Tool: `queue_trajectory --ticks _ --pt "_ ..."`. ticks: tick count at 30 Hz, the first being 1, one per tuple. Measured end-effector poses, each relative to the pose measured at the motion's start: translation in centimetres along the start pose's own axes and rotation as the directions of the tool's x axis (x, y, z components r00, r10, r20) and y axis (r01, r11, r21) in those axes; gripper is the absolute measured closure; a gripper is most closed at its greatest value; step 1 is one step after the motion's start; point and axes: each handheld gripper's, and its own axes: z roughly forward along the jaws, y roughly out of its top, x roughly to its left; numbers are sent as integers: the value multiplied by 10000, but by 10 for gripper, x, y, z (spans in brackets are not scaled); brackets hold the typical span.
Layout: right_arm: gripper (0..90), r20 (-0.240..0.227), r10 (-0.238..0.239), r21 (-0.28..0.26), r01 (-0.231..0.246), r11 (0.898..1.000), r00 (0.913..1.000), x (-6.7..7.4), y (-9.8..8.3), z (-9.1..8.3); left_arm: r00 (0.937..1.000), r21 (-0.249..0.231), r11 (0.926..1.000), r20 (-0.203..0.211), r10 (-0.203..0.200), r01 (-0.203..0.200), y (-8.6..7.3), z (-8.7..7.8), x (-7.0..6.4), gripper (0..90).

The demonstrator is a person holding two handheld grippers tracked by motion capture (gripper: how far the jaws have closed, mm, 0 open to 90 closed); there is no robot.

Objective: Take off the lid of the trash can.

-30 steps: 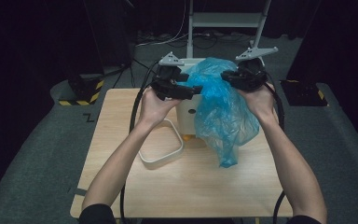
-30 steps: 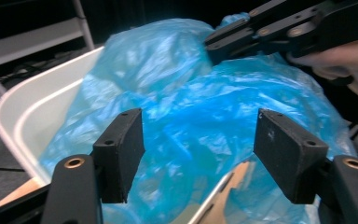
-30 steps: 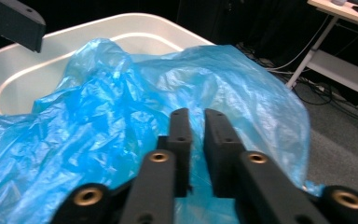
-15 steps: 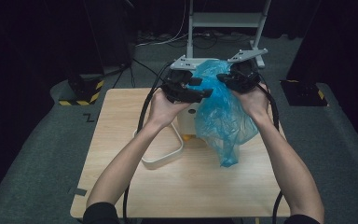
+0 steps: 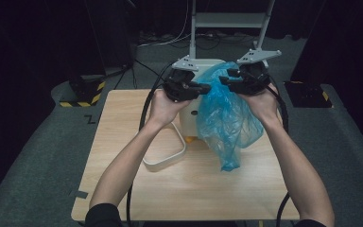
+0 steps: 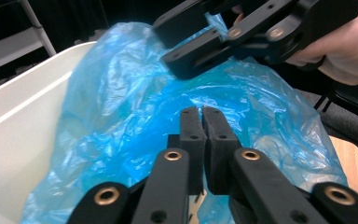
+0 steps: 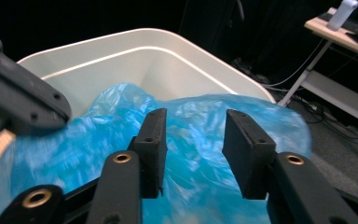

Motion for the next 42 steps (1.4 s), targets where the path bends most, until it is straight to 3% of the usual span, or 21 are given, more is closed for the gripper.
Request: queue_trajectory --ticks 7,10,14,19,21,23,24,27,29,31,35,37,42 --pt "566 -56 469 -777 -472 9959 9989 -13 -3 -27 9972 -237 9988 -599 -439 426 -6 -14 21 899" --pt "566 -80 205 -619 -209 9979 9998 -9 -4 -31 9941 -273 9984 -961 -510 486 -8 -17 28 899" --pt "566 -277 63 -403 -74 9992 9996 -7 -8 -27 9852 -416 9975 -1593 -626 566 -12 -21 39 900" --pt "640 -728 395 -96 -403 9991 9966 -10 -15 -18 9799 -627 9943 -1749 -961 863 -17 -27 49 899" --pt "737 -1215 320 29 -319 9995 9921 -10 -16 -14 9798 -801 9918 -1657 -1122 1000 -20 -31 50 872" --pt "825 -1466 139 156 -117 9998 9891 -6 -16 -9 9839 -859 9846 -809 -1592 1523 -21 -32 52 741" --pt "867 -1505 -1 190 30 9998 9886 -4 -16 -7 9830 -771 9826 -596 -1738 1691 -22 -32 52 667" --pt "900 -1496 -420 240 460 9987 9879 5 -13 -2 9789 -776 9774 -414 -2002 1967 -25 -34 50 476" --pt "900 -1472 -492 237 532 9983 9879 7 -12 1 9792 -852 9772 -417 -1984 1944 -27 -36 46 412" --pt "900 -1426 -481 245 521 9983 9886 9 -11 3 9811 -867 9790 -431 -1887 1844 -29 -38 42 378" --pt "900 -1291 -333 243 368 9990 9911 10 -9 6 9791 -1110 9731 -58 -2035 2016 -29 -41 37 347" --pt "900 -1242 -311 267 346 9990 9918 11 -9 7 9793 -1137 9731 -65 -2025 2005 -29 -42 34 336" --pt "900 -1258 -369 303 411 9987 9914 15 -7 9 9777 -863 9743 -79 -2097 2082 -30 -40 29 320"
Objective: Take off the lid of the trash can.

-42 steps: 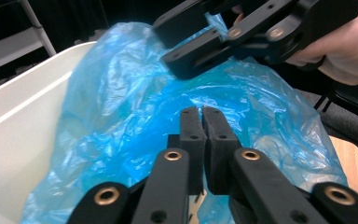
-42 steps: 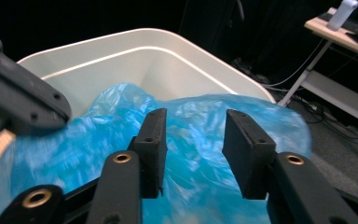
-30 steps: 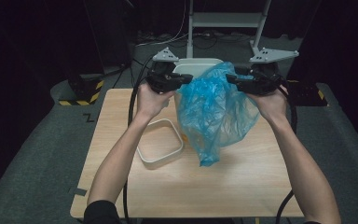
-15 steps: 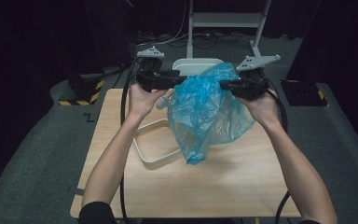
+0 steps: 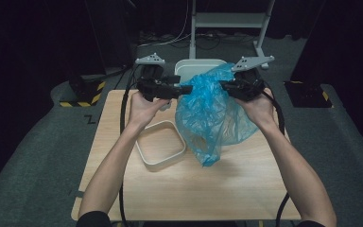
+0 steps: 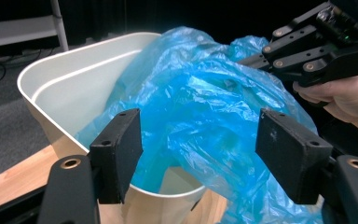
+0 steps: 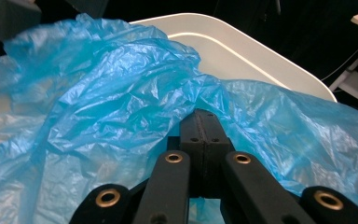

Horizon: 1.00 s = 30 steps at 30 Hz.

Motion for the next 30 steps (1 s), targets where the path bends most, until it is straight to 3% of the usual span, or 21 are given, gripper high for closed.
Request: queue_trajectory --ticks 2,3,6,10,13,18,24,27,30 --pt "900 -50 -8 -33 7 10000 10000 1 1 1 9996 119 9997 -177 235 -233 0 2 -4 379" --pt "900 -62 12 -34 -13 10000 10000 1 1 2 9982 236 9988 -411 436 -427 -1 4 -7 459" --pt "799 -99 168 -185 -170 9997 9998 0 0 2 9940 583 9956 -764 777 -734 0 10 -11 632" --pt "668 159 450 -479 -442 9979 9989 -6 -3 -9 9920 956 9913 -801 979 -901 0 14 -10 800" --pt "615 351 822 -859 -790 9932 9960 -14 -5 -24 9922 1217 9889 -800 957 -856 0 17 -8 868" --pt "581 676 1296 -1064 -1220 9868 9893 -26 -10 -38 9918 1365 9867 -799 1000 -885 1 18 -6 896" --pt "585 727 1462 -527 -1426 9884 9866 -34 -16 -28 9886 1191 9890 -1109 1015 -882 5 11 -2 898" --pt "685 618 1489 -258 -1475 9887 9869 -34 -17 -22 9872 1034 9906 -1229 1016 -891 7 5 -2 900" --pt "827 494 1229 -182 -1221 9924 9912 -30 -15 -19 9855 923 9913 -1326 1054 -936 8 1 -1 900"
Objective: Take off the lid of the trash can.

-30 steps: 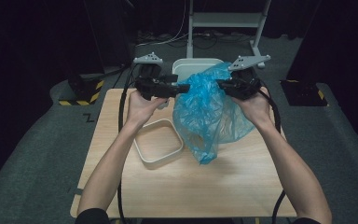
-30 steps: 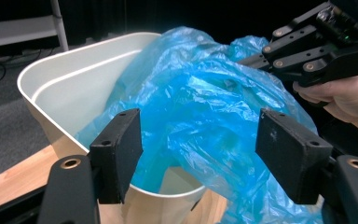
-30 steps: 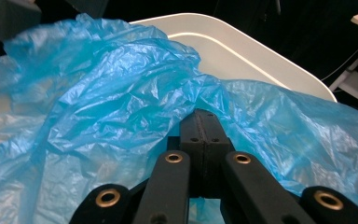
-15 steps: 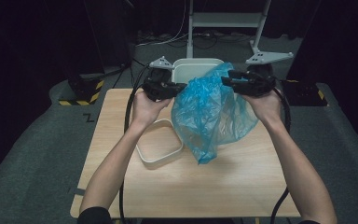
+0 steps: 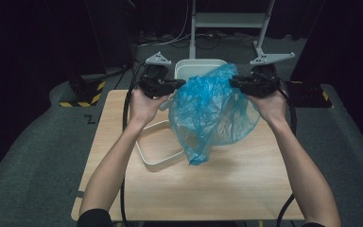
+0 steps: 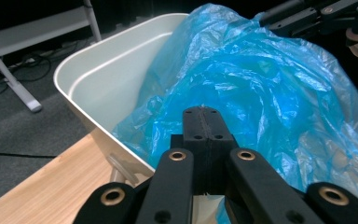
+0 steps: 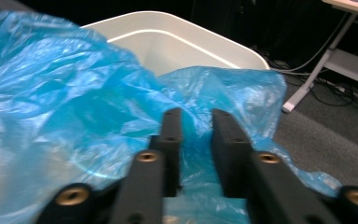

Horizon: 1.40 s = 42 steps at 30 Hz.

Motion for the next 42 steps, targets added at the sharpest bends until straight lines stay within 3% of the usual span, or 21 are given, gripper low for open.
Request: queue_trajectory --ticks 2,7,11,14,16,18,21,26,28,32,34,37,39,42 --pt "891 271 -397 -50 399 9992 9988 5 2 -1 10000 -84 10000 -48 16 -16 2 -3 2 900" --pt "900 319 -797 -537 813 9952 9963 12 12 -7 9993 -569 9979 -185 -326 315 8 -11 12 900" --pt "900 294 -834 -745 854 9936 9961 15 24 -8 9975 -803 9959 -528 -465 422 14 -15 19 900" --pt "900 228 -719 -817 736 9939 9971 15 30 -2 9947 -699 9966 -897 -498 435 16 -10 25 900" --pt "900 130 -582 -768 590 9953 9982 15 31 7 9902 -471 9977 -1287 -541 484 15 -4 32 899" --pt "900 117 -545 -577 551 9968 9984 15 31 16 9840 -402 9959 -1559 -860 807 12 -1 39 885" --pt "900 148 -518 -154 520 9985 9985 15 29 31 9770 -707 9900 -1671 -1325 1221 7 -4 42 762" --pt "900 194 -389 169 385 9991 9991 13 22 45 9741 -1141 9850 -1710 -1480 1297 4 -23 37 521" --pt "900 241 -397 220 392 9990 9989 13 20 47 9744 -1332 9833 -1710 -1460 1240 4 -32 34 483" --pt "900 310 -321 337 310 9990 9990 13 18 47 9823 -1345 9851 -1386 -1260 1074 4 -42 22 437" --pt "900 313 -297 340 286 9990 9991 14 18 47 9863 -1258 9864 -1128 -1204 1061 5 -42 17 428" --pt "900 313 -398 310 388 9988 9987 18 19 46 9890 -972 9920 -1159 -922 810 6 -35 9 437" --pt "893 302 -446 262 438 9987 9985 20 20 44 9907 -742 9941 -1045 -867 791 6 -28 8 475" --pt "816 307 -530 108 527 9986 9981 22 20 41 9919 -475 9960 -983 -799 755 3 -16 11 626"
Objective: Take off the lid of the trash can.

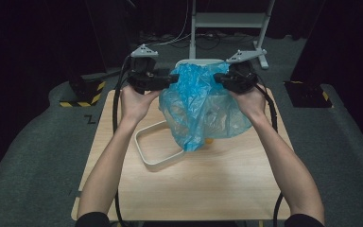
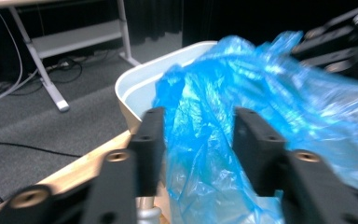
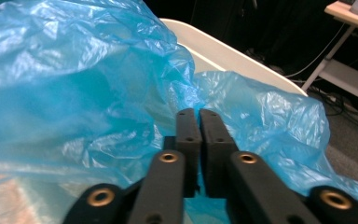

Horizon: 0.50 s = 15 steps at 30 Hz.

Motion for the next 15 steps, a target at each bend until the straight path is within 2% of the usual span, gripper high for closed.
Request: queue_trajectory --ticks 3,5,7,11,15 --pt "714 -87 41 -177 -43 9998 10000 2 1 -7 10000 151 9999 11 -79 78 -5 9 5 798" --pt "665 76 -132 -326 135 9994 9999 2 2 -14 9999 200 9997 12 -132 131 -7 12 9 875" --pt "637 187 -109 -621 121 9980 9998 1 2 -25 9999 231 9997 -75 -119 120 -8 13 11 897" --pt "608 305 232 -1071 -198 9941 9993 -8 1 -44 9992 276 9996 -404 -12 23 -9 15 16 900" --pt "595 491 480 -969 -430 9944 9976 -18 -5 -55 9981 287 9995 -597 -130 147 -10 18 23 900"
